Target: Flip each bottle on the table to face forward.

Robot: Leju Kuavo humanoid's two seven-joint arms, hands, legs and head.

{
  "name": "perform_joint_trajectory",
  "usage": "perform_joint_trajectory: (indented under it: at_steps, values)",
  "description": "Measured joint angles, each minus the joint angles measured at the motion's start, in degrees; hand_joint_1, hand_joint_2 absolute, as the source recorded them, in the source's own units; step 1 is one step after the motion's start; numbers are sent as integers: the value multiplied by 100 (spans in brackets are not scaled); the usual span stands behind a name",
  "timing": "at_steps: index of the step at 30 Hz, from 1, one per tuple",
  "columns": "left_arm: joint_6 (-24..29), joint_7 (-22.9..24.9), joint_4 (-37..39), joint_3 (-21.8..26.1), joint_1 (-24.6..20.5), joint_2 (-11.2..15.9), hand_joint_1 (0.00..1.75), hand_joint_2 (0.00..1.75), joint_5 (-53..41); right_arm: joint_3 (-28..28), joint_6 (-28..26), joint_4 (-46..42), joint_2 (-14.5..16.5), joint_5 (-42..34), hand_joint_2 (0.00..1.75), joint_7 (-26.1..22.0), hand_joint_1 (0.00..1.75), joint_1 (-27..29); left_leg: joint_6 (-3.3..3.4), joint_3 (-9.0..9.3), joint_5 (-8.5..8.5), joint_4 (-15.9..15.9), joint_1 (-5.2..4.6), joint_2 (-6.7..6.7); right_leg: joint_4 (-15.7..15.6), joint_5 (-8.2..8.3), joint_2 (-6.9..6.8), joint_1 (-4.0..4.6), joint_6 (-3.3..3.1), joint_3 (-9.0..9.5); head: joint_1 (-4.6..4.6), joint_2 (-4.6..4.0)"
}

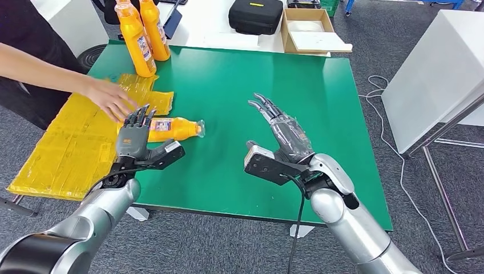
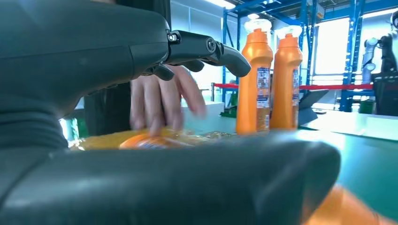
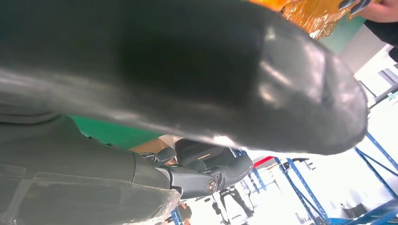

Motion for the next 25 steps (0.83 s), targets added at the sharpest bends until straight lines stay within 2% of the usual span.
perform_joint_trajectory:
  at_steps: [2, 4, 6, 8, 10, 11, 14, 16, 19, 22, 25]
  values:
    - [-66, -728, -43, 234, -22, -26, 0, 0, 664, -19, -31, 3, 1, 5, 0, 7, 0, 0, 0, 0, 0, 0, 0, 0, 0, 0, 0, 0, 0, -1, -1, 0]
    - [-418, -1747, -136, 628, -93, -67, 0, 0, 1753, -62, -88, 35, 2, -44, 0, -19, 0, -11, 0, -1, 0, 0, 0, -1, 0, 0, -1, 0, 0, 0, 0, 0]
    - [-1320, -2500, -364, 1062, -173, -109, 0, 0, 3119, -125, -179, 162, 4, -193, 0, -122, 0, -67, 0, -1, 0, 0, 0, 1, 0, 1, 0, 0, 1, 1, -1, 0]
    - [-2644, -2787, -728, 1387, -234, -141, 0, 0, 4620, -221, -341, 387, 10, -399, 0, -304, 0, -151, 1, 0, 1, 0, 0, 3, 0, 3, 1, 0, 1, 0, -1, 0]
    - [-3800, -2790, -1155, 1527, -260, -163, 0, 0, 5961, -387, -647, 619, 39, -565, 0, -574, 0, -193, 2, 0, 3, 0, 0, -1, 0, 4, 0, 0, 0, 1, 0, 0]
    - [-4177, -2719, -1387, 1527, -248, -172, 0, 0, 6502, -490, -850, 716, 70, -612, 0, -734, 0, -196, 3, 0, 4, 0, -1, -3, 0, 4, -1, 0, 0, 2, 1, 0]
    - [-4694, -2335, -2070, 1290, -153, -204, 0, 0, 7684, -818, -1482, 950, 257, -659, 0, -1147, 0, -187, 3, 0, 4, 0, 0, -5, 0, 4, -2, 0, 0, 2, -1, 0]
    - [-4813, -2132, -2400, 982, -124, -260, 0, 0, 8159, -1026, -1779, 1131, 428, -722, 0, -1338, 0, -184, 3, -1, 4, 0, 0, -7, 0, 3, -3, 0, 0, 2, 0, 0]
    - [-4704, -2004, -2636, 471, -193, -401, 0, 0, 8446, -1282, -2132, 1538, 727, -885, 0, -1716, 0, -220, 3, -2, 4, 0, 0, -8, 0, 3, -4, 0, 0, 2, 0, 0]
    - [-4473, -1991, -2613, -19, -380, -597, 0, 0, 8450, -1543, -2498, 2112, 1119, -995, 0, -2225, 0, -359, 3, -2, 4, 0, -1, -7, 0, 5, -2, -1, 1, 2, 0, 0]
    - [-4378, -2007, -2360, -347, -619, -789, 0, 0, 8373, -1767, -2602, 2624, 1472, -1112, 0, -2477, 0, -590, 1, -2, 7, 1, -2, -6, 0, 9, -2, -1, 3, 2, -1, 0]
